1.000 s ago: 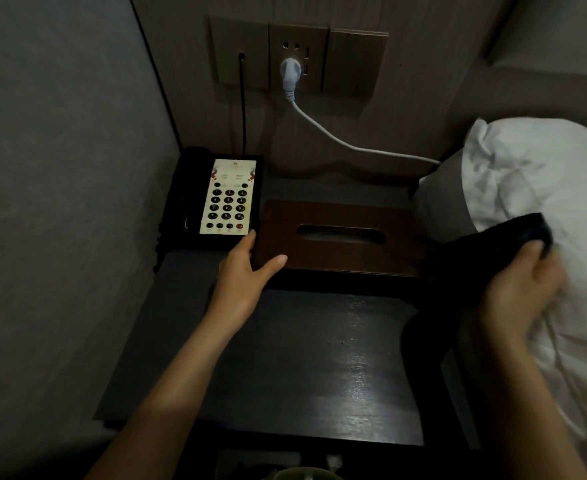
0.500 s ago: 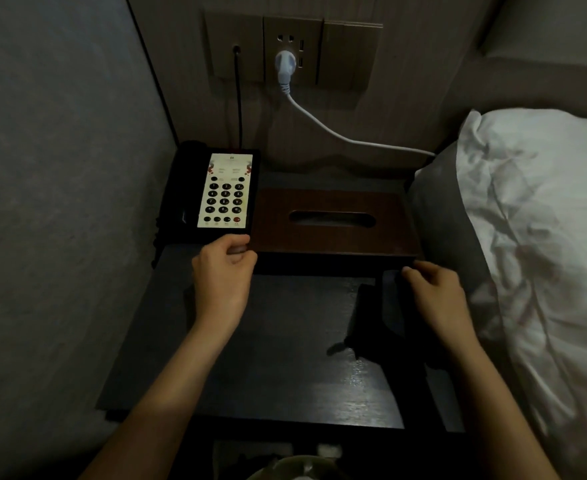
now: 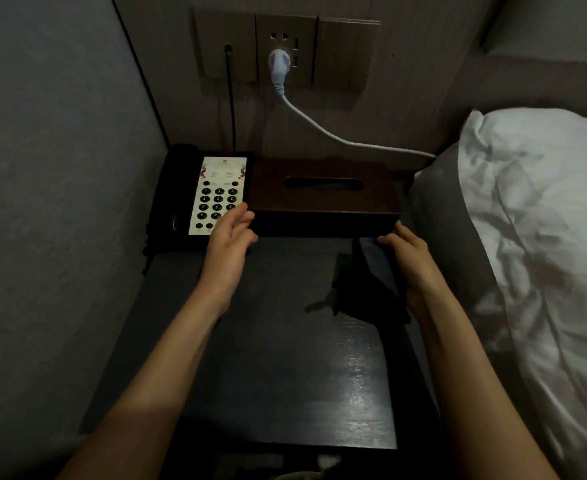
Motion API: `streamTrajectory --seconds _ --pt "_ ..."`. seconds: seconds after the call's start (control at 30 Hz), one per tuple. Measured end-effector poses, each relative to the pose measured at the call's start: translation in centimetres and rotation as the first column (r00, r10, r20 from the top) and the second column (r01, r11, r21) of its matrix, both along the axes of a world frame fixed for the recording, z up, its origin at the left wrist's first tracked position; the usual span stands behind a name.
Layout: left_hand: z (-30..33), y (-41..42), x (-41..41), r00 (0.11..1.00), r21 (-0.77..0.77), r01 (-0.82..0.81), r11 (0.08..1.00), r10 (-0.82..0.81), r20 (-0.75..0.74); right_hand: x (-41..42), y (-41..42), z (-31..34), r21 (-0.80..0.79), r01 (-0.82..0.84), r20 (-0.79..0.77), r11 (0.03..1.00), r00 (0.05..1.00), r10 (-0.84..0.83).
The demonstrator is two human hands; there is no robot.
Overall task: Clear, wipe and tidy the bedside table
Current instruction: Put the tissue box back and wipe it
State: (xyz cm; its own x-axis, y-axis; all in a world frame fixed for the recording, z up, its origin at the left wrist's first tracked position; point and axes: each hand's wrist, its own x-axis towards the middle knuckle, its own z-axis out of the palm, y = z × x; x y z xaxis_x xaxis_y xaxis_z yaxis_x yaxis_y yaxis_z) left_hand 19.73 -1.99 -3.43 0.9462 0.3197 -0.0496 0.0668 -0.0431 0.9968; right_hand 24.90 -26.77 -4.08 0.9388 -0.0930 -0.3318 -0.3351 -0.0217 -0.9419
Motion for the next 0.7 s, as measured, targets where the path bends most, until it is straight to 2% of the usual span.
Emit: streamTrajectory --seconds 0.23,0.7 --pt "-0.6 -0.3 1.9 0.998 -0.086 0.07 0.994 -0.07 0.01 2.7 0.7 -0.2 0.148 0.023 0.013 0.989 1.0 -0.025" --pt "-0.4 0.3 2.7 0.988 -0.127 0.155 0.98 -0.155 0.013 3.3 0.6 -0.8 0.158 0.003 0.025 0.987 1.0 -0.007"
